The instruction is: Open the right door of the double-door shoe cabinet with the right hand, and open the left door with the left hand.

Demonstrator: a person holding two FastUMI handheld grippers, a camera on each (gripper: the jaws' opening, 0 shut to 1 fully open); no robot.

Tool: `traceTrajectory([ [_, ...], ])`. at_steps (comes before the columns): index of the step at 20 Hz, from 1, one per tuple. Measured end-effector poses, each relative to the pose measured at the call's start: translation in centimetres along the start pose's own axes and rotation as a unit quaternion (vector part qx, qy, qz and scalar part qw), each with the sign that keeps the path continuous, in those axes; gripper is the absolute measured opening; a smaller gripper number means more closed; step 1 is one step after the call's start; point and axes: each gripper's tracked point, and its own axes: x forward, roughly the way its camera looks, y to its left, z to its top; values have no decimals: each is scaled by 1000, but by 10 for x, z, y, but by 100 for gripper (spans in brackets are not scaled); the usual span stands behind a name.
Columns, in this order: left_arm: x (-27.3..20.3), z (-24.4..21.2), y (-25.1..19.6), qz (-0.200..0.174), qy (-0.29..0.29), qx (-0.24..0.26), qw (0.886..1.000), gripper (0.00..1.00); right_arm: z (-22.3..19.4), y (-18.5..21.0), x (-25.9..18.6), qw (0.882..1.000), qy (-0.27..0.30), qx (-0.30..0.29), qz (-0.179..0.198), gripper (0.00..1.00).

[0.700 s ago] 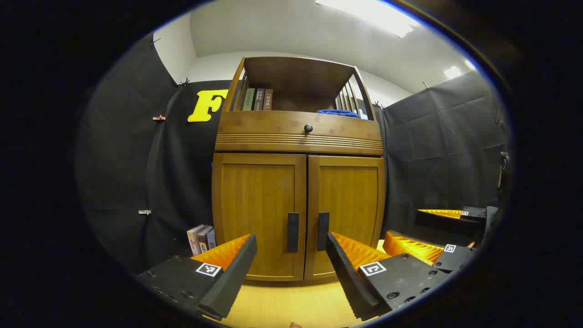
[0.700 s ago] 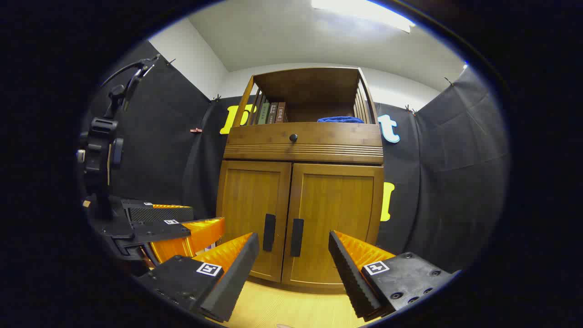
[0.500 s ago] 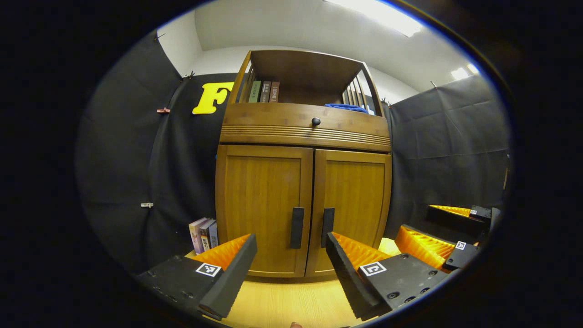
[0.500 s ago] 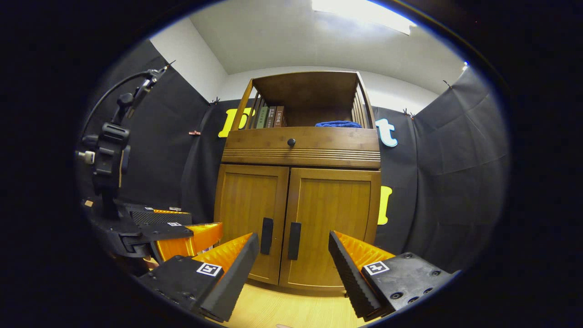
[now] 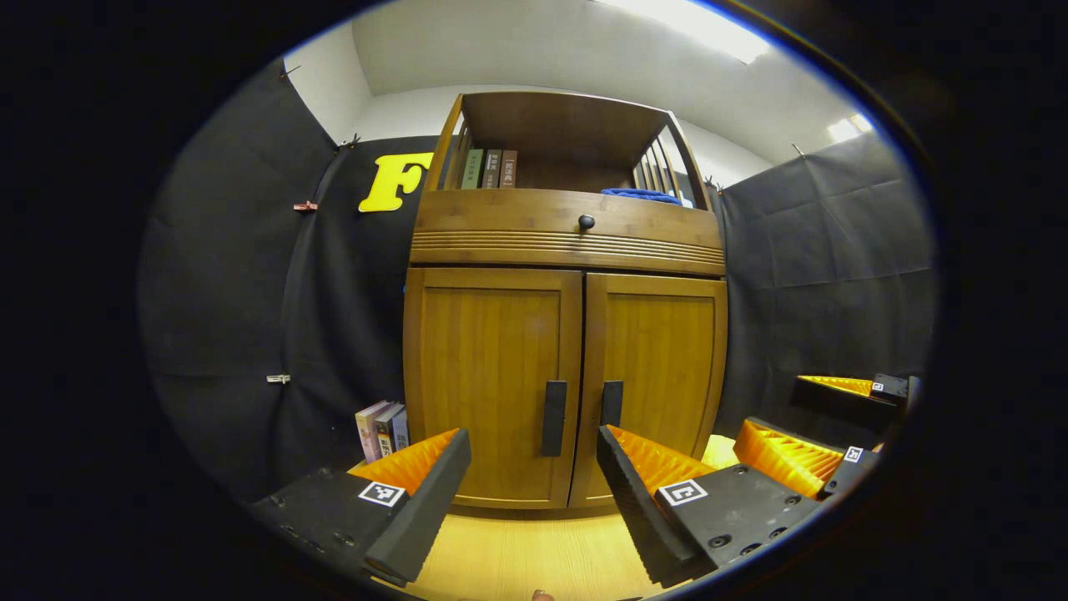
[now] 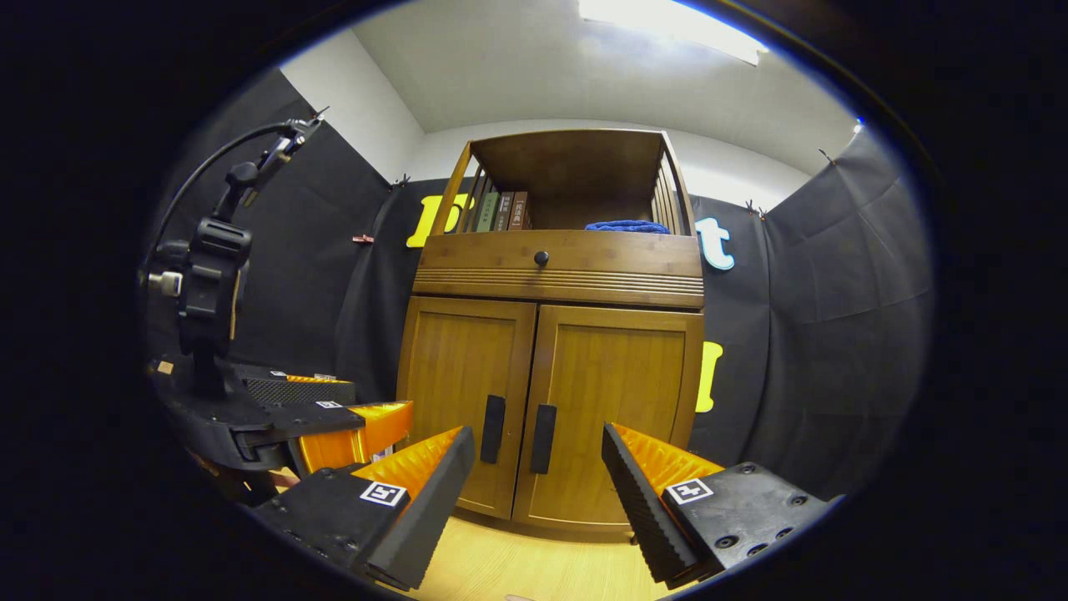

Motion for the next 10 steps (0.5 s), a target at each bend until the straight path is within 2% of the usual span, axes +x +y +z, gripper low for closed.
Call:
traceTrajectory([
  [4, -4, 6, 1, -4, -10, 7, 1000, 94, -1, 4, 0, 1000, 2, 2, 5, 96],
  [10, -10, 4, 2, -15, -14, 7, 1000, 95, -1, -1, 3, 1000, 1, 11, -6, 96],
])
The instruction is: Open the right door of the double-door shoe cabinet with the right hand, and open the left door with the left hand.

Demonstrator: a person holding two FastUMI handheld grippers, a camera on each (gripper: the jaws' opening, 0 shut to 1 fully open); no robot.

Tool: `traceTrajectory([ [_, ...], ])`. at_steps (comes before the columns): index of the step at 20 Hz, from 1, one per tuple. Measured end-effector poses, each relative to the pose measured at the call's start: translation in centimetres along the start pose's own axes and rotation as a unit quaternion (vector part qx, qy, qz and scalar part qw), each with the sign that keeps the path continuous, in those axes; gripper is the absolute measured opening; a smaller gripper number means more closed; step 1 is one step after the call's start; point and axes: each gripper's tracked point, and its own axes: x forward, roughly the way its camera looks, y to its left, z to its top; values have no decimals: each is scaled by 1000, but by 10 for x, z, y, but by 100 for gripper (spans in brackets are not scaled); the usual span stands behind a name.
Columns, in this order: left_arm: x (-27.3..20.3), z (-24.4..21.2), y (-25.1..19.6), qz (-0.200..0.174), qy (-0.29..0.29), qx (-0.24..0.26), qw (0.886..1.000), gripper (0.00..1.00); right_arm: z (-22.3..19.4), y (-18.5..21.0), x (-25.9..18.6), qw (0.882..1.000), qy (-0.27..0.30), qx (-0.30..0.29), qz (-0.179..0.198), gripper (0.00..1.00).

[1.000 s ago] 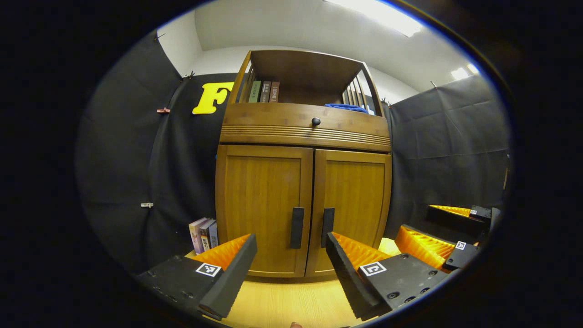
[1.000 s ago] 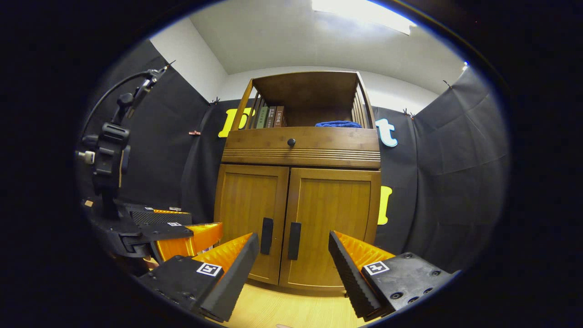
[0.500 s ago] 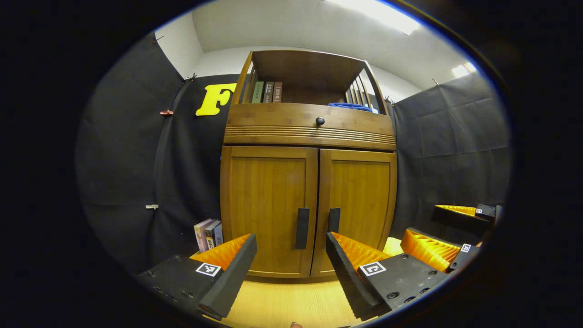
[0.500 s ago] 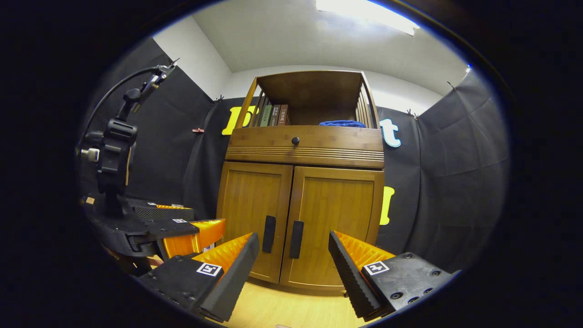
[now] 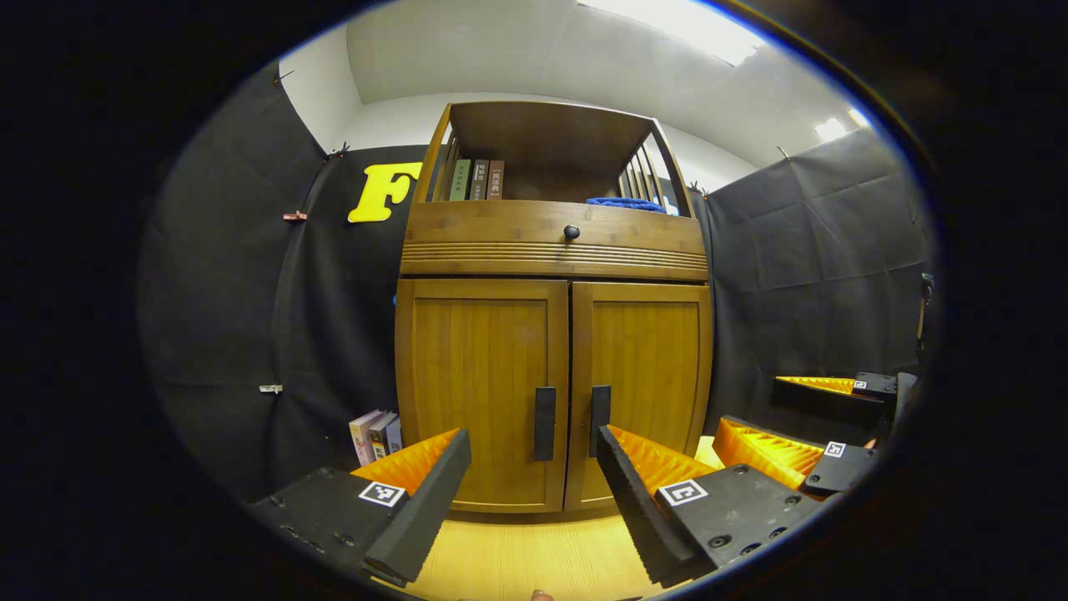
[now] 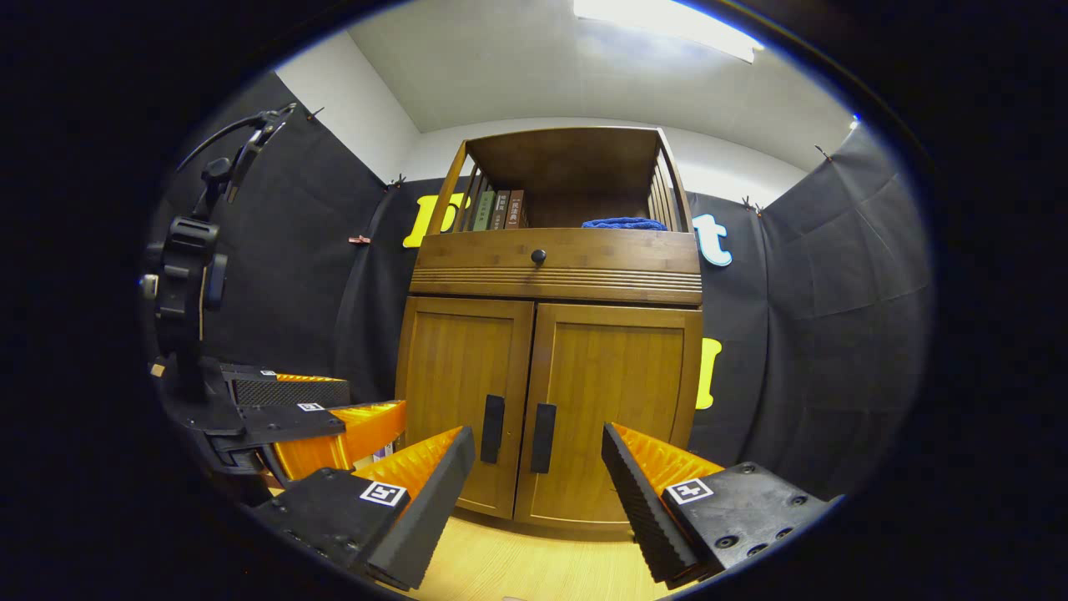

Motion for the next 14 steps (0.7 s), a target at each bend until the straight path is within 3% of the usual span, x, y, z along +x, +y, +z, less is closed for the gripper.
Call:
traceTrajectory([
  [8, -16, -10, 18, 0, 8, -10, 1000, 94, -10, 9, 20, 1000, 10, 21, 3, 97],
  [14, -33, -10, 48, 25, -1, 1, 1000, 94, -22, 26, 58, 999, 11, 28, 11, 97],
])
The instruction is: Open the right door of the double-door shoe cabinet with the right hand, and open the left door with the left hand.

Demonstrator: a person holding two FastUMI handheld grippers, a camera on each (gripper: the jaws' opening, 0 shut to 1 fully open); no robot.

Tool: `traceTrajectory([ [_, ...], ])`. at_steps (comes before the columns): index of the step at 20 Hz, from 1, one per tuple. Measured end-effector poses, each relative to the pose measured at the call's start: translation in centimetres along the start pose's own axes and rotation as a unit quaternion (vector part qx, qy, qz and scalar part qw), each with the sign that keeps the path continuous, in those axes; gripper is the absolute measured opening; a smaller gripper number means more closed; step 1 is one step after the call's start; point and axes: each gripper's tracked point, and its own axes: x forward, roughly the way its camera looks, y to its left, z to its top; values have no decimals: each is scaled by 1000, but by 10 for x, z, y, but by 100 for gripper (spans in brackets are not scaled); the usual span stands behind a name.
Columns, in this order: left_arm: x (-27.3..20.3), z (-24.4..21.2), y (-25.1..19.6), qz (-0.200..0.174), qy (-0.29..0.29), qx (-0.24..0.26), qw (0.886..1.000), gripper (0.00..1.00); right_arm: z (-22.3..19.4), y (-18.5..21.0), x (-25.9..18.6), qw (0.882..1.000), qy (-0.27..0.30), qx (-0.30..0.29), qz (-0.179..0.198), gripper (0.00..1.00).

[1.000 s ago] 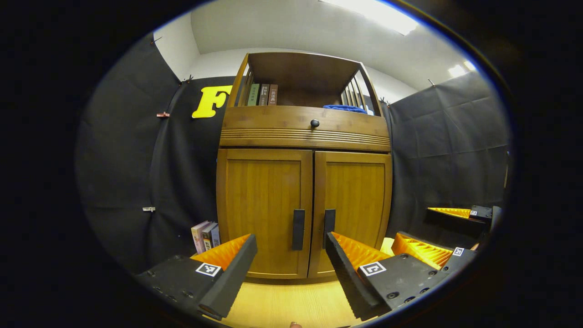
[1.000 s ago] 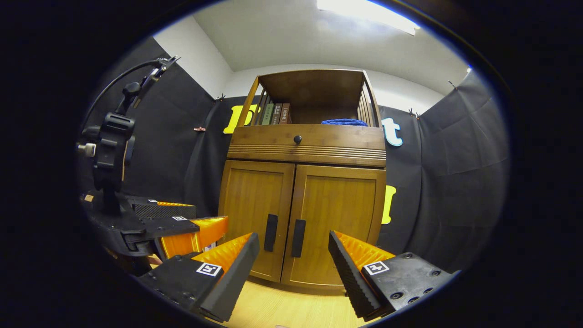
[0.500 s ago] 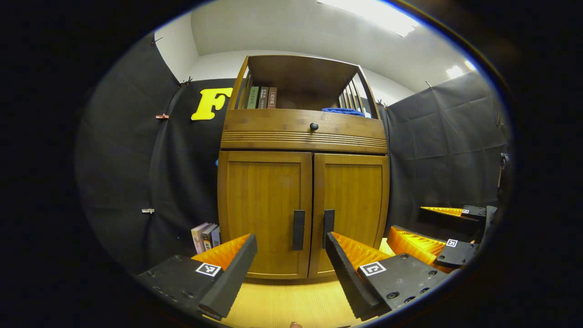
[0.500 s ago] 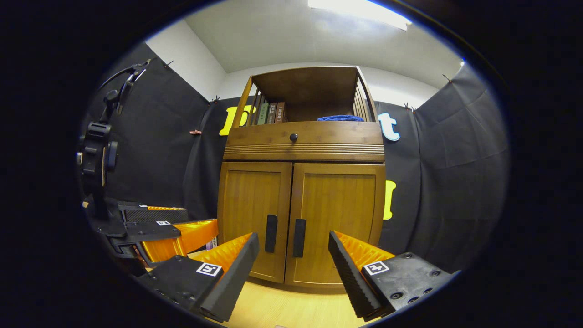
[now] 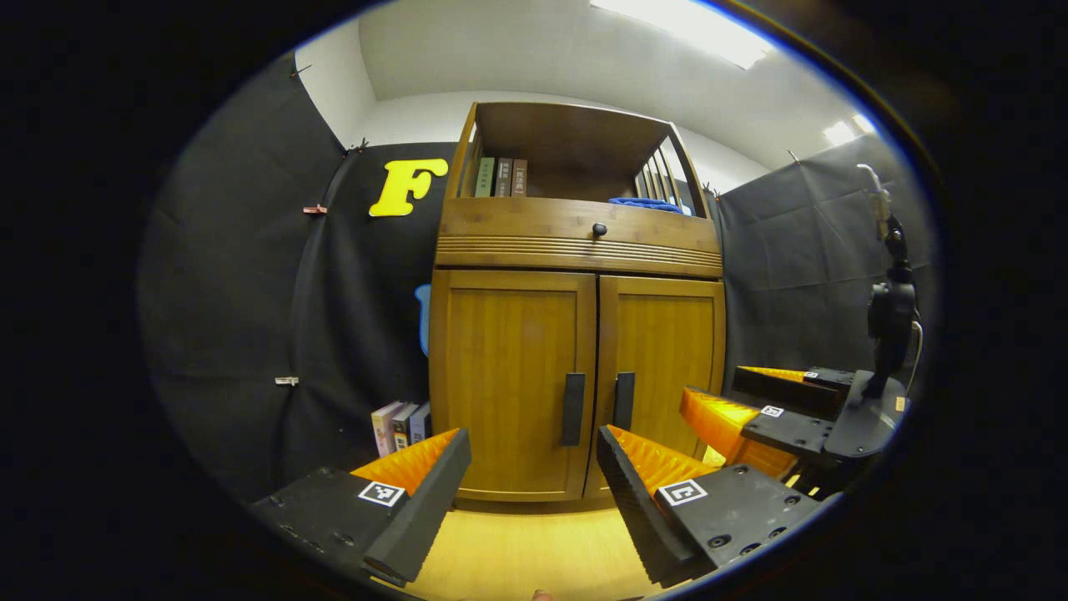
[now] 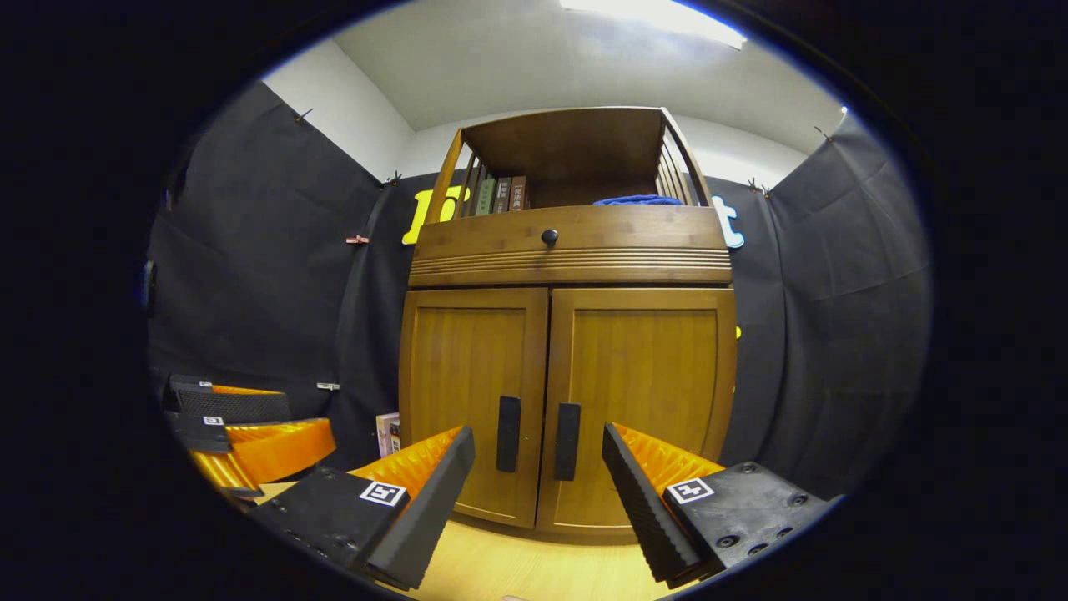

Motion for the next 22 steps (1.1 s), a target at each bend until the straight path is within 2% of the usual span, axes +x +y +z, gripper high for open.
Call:
traceTrajectory([
  [3, -4, 2, 8, 0, -8, 6, 1000, 92, -9, -4, 26, 1000, -3, 3, -16, 97],
  [6, -4, 3, 12, -10, -18, 14, 1000, 94, -31, -15, 54, 999, 8, 3, -42, 97],
  [8, -4, -2, 21, -5, -14, 25, 1000, 95, -47, -21, 72, 999, 15, 6, -52, 99],
  [9, -3, -3, 24, -3, -14, 29, 999, 95, -50, -25, 84, 998, 12, 5, -62, 95],
  [11, -1, -1, 30, 3, -23, 35, 999, 94, -61, -37, 103, 996, 19, -2, -85, 97],
  [15, 2, 3, 48, 33, -41, 50, 997, 94, -88, -41, 134, 995, 44, 0, -89, 98],
  [17, 5, -2, 47, 26, -35, 48, 998, 92, -95, -48, 148, 994, 49, -1, -101, 97],
  [19, 9, -6, 46, 17, -24, 39, 999, 95, -106, -54, 163, 992, 57, -8, -113, 97],
  [21, 10, -6, 49, 16, -23, 30, 999, 95, -113, -59, 169, 990, 65, -18, -125, 93],
  [22, 11, -8, 51, 18, -23, 29, 999, 92, -117, -64, 177, 989, 67, -21, -127, 88],
])
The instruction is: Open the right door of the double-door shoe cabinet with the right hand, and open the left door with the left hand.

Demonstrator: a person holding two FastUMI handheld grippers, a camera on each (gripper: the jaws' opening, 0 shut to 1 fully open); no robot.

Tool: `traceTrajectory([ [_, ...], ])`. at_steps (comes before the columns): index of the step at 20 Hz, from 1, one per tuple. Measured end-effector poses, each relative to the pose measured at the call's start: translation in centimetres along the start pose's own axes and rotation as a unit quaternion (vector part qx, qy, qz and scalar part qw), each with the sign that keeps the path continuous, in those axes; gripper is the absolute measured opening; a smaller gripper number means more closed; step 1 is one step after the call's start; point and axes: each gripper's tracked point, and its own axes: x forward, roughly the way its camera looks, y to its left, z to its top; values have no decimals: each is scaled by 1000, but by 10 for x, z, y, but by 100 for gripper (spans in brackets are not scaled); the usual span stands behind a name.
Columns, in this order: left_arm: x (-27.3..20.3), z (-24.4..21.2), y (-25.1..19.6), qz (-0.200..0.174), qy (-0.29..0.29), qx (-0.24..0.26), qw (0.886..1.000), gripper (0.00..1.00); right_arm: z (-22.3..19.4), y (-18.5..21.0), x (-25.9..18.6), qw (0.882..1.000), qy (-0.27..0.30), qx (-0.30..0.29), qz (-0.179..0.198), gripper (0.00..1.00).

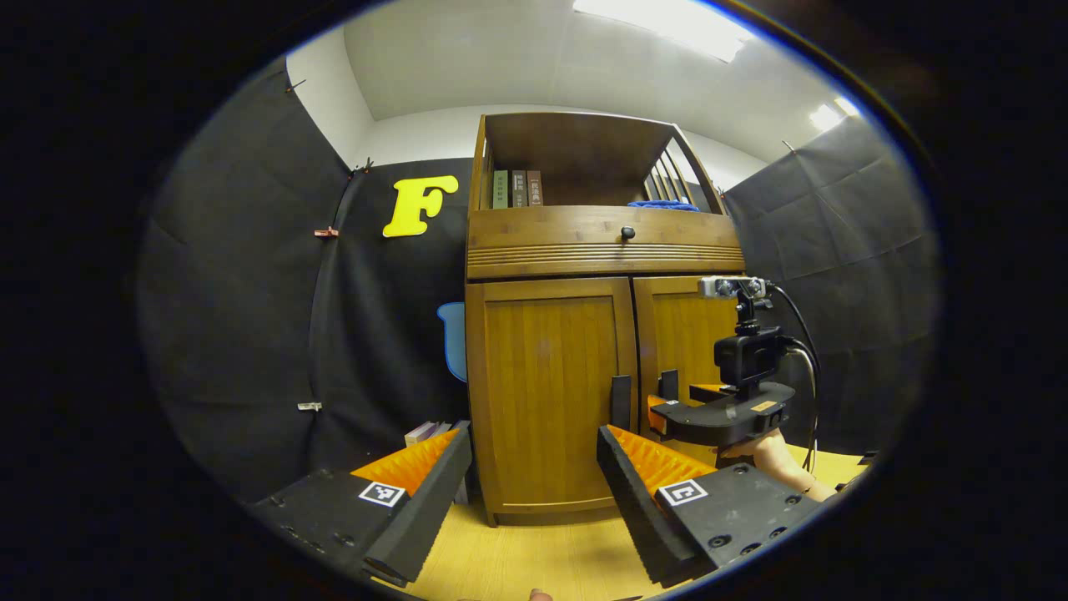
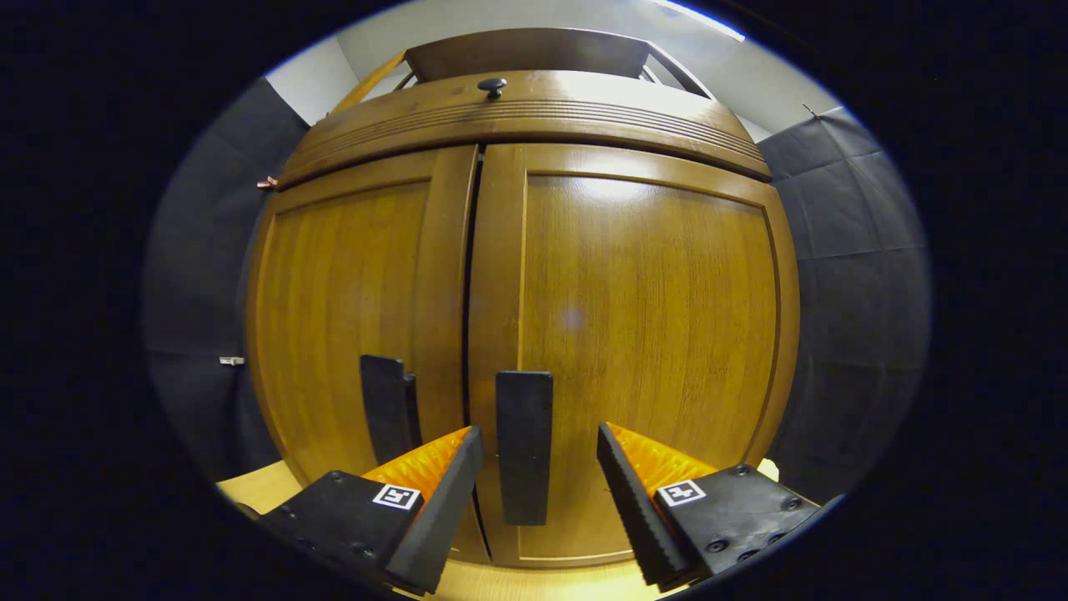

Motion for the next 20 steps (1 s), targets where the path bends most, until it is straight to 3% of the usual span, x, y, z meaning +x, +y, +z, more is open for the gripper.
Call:
traceTrajectory([
  [1, 0, -1, 3, 4, 0, -1, 1000, 94, -2, -2, 0, 1000, 3, -2, -4, 85],
  [3, -1, -2, 9, 13, 2, -3, 1000, 94, -7, 12, 3, 1000, 12, 15, 20, 60],
  [5, -1, -2, 15, 22, 5, -6, 1000, 94, -7, 11, 7, 1000, 8, -1, 14, 36],
  [6, -2, -2, 17, 26, 5, -8, 1000, 94, -5, 12, 3, 1000, 8, -3, 18, 31],
  [11, -11, -8, 21, 39, 11, -21, 999, 94, -8, 11, -8, 999, 25, 0, 39, 24],
  [14, -14, -15, 21, 41, 20, -24, 999, 94, -4, 6, -35, 998, 17, 2, 60, 24],
  [15, -13, -19, 18, 39, 27, -25, 999, 94, -3, 3, -46, 998, 16, 5, 67, 28],
  [20, -8, -20, 1, 38, 30, -35, 998, 94, 3, -21, -105, 995, -3, -21, 93, 24],
])
